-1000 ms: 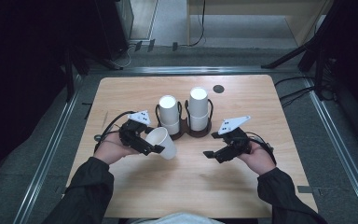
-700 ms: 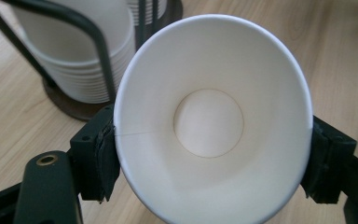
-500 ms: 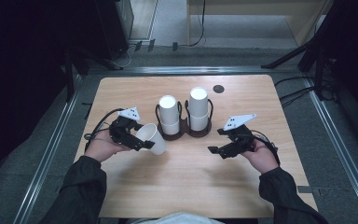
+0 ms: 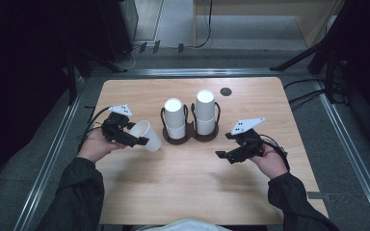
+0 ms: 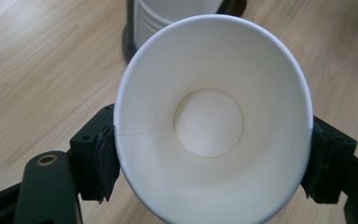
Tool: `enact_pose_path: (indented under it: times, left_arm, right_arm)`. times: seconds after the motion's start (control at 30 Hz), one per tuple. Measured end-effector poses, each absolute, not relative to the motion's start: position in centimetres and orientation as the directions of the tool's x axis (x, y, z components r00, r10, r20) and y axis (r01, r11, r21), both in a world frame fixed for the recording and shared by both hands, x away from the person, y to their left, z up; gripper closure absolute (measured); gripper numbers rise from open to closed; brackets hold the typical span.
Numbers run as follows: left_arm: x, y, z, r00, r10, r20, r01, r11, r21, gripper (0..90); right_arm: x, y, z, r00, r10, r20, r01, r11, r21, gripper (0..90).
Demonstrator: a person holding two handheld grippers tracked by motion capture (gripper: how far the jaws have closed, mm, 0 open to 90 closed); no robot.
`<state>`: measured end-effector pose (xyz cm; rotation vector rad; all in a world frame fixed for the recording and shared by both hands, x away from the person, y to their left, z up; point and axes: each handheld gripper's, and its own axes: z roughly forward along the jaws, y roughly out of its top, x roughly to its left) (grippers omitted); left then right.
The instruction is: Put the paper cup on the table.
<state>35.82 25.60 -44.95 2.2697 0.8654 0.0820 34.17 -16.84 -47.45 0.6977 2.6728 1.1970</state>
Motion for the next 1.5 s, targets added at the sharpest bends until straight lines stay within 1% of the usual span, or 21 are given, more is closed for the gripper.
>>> enact_pose_path:
  times: [0.17,0.3,0.43,0.6,0.67,0.8,0.97,1.03,1.1,1.13,1.23,1.33,1.5]
  left_arm:
    - [36.4,26.4,-45.0,0.754,0.642,-0.140,0.575,-0.542,0.612,21.2]
    - [37.0,27.0,-45.1,0.742,0.652,-0.156,0.592,-0.527,0.610,21.2]
    - [37.4,27.7,-44.9,0.739,0.653,-0.170,0.592,-0.507,0.627,21.2]
    - [38.1,28.6,-44.6,0.714,0.680,-0.165,0.607,-0.484,0.630,21.2]
    - [38.4,29.2,-44.6,0.701,0.689,-0.185,0.616,-0.455,0.643,21.2]
    - [39.1,30.0,-44.6,0.669,0.725,-0.166,0.642,-0.450,0.620,21.2]
    - [39.7,31.0,-44.5,0.626,0.765,-0.152,0.663,-0.419,0.620,21.2]
    - [40.0,31.3,-44.7,0.604,0.784,-0.144,0.682,-0.415,0.602,21.2]
    - [40.2,31.4,-44.9,0.595,0.797,-0.107,0.692,-0.439,0.574,21.2]
    - [40.3,31.4,-44.8,0.592,0.801,-0.093,0.689,-0.443,0.574,21.1]
    - [40.6,31.8,-44.7,0.581,0.808,-0.100,0.695,-0.428,0.578,21.1]
    - [40.8,32.2,-44.9,0.561,0.823,-0.088,0.713,-0.426,0.558,20.9]
    - [41.0,33.1,-45.1,0.526,0.845,-0.098,0.741,-0.398,0.541,20.3]
  right_arm:
    - [33.9,-16.8,-47.5,-0.886,0.456,0.077,0.361,0.578,0.732,20.9]
    - [33.6,-16.7,-47.8,-0.890,0.451,0.069,0.357,0.595,0.720,20.9]
    - [33.4,-16.9,-47.8,-0.887,0.456,0.070,0.360,0.590,0.723,20.9]
    - [33.0,-17.1,-47.9,-0.884,0.461,0.077,0.370,0.589,0.718,20.9]
    - [32.9,-17.2,-47.9,-0.884,0.461,0.074,0.369,0.592,0.716,20.9]
    - [32.7,-17.6,-48.0,-0.877,0.473,0.078,0.379,0.585,0.717,20.9]
    - [32.5,-17.9,-48.2,-0.877,0.476,0.072,0.380,0.592,0.710,20.9]
    - [32.4,-17.9,-48.2,-0.875,0.479,0.073,0.383,0.592,0.709,20.9]
    - [32.3,-18.0,-48.1,-0.873,0.481,0.077,0.387,0.588,0.710,20.9]
    - [32.3,-18.0,-48.2,-0.873,0.482,0.072,0.384,0.590,0.710,20.9]
    - [32.3,-18.0,-48.2,-0.874,0.480,0.071,0.384,0.594,0.707,20.9]
    - [32.3,-17.9,-48.3,-0.875,0.480,0.071,0.384,0.596,0.706,20.9]
    - [32.3,-17.9,-48.4,-0.875,0.479,0.071,0.386,0.600,0.701,20.9]
